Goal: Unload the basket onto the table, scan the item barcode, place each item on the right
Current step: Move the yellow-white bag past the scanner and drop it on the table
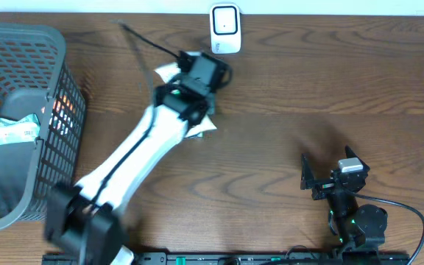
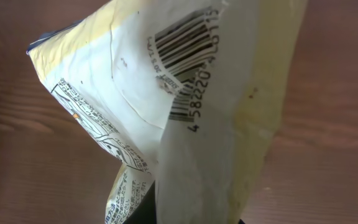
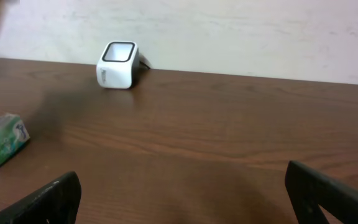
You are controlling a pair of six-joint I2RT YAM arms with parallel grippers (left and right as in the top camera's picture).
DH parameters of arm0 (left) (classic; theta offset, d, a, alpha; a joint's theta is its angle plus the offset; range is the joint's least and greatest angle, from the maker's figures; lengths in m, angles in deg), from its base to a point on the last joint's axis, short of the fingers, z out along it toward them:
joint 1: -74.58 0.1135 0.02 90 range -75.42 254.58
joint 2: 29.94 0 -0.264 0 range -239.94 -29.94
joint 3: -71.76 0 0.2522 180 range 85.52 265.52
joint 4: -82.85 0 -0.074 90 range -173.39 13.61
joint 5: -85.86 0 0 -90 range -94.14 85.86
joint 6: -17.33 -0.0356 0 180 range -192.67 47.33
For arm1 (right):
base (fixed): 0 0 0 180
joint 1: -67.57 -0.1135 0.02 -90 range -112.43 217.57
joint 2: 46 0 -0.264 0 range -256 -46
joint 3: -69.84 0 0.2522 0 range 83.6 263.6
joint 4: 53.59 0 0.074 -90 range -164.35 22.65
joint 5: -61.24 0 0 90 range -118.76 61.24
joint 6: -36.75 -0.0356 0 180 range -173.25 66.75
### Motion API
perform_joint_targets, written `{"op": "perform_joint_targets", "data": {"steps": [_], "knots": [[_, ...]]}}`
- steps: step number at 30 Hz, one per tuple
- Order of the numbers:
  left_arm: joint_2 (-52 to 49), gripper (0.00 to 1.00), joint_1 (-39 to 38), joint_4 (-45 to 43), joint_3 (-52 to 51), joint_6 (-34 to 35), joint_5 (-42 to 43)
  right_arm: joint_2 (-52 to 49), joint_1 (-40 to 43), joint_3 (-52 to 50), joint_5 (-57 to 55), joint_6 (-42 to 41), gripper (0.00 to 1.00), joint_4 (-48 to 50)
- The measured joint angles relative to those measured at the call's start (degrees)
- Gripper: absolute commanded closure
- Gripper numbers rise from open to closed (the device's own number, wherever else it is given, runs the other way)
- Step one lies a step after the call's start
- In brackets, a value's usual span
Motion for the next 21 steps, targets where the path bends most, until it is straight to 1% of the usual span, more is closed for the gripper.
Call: {"op": "perform_joint_targets", "data": {"steps": [5, 12, 21], "knots": [[-7.6, 0.93, -3.4, 0.0, 3.3, 0.0, -0.3, 0.0, 0.0, 0.0, 0.0, 0.0, 0.01, 0.0], [-12.1, 0.93, -7.6, -3.4, 9.1, -0.2, -0.3, 0.0, 0.0, 0.0, 0.0, 0.0, 0.01, 0.0], [-17.5, 0.92, -8.5, -5.6, 10.2, -0.2, -0.3, 0.0, 0.0, 0.0, 0.0, 0.0, 0.01, 0.0]]}}
